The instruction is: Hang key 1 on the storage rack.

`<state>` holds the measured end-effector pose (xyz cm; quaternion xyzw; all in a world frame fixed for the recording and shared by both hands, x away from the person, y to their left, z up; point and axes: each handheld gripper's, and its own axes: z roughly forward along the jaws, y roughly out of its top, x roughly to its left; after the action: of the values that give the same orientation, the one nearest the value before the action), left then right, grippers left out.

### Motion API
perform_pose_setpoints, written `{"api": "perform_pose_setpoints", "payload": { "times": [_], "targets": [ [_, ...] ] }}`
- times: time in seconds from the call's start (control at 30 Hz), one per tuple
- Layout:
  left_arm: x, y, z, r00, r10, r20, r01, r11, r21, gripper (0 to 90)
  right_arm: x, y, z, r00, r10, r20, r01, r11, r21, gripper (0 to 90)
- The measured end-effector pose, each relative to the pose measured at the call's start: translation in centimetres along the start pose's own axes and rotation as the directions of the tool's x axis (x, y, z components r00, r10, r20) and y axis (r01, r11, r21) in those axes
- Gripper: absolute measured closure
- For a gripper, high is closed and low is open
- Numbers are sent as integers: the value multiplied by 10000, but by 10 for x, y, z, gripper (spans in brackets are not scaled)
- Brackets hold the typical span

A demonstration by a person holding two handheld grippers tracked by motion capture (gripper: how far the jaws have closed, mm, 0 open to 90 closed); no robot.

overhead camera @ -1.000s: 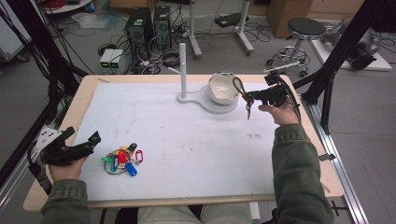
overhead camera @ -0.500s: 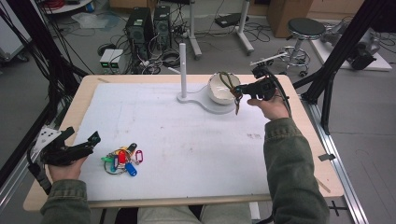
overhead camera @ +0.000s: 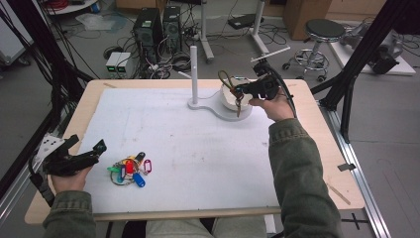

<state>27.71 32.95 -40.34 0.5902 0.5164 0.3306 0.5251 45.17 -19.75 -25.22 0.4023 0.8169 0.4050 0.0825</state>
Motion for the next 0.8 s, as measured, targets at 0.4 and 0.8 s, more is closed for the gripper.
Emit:
{"api": "perform_pose_setpoints", "payload": {
  "times": [0.4,0.8],
  "targets": [
    [0,0,1,10000,39,51,-39,10000,60,17,14,25,18,9993,-112,-350,114,9999,50,784],
    [-1,-1,2,9999,87,88,-88,9999,104,17,19,46,36,9985,-44,-549,44,10000,7,782]
  ]
}}
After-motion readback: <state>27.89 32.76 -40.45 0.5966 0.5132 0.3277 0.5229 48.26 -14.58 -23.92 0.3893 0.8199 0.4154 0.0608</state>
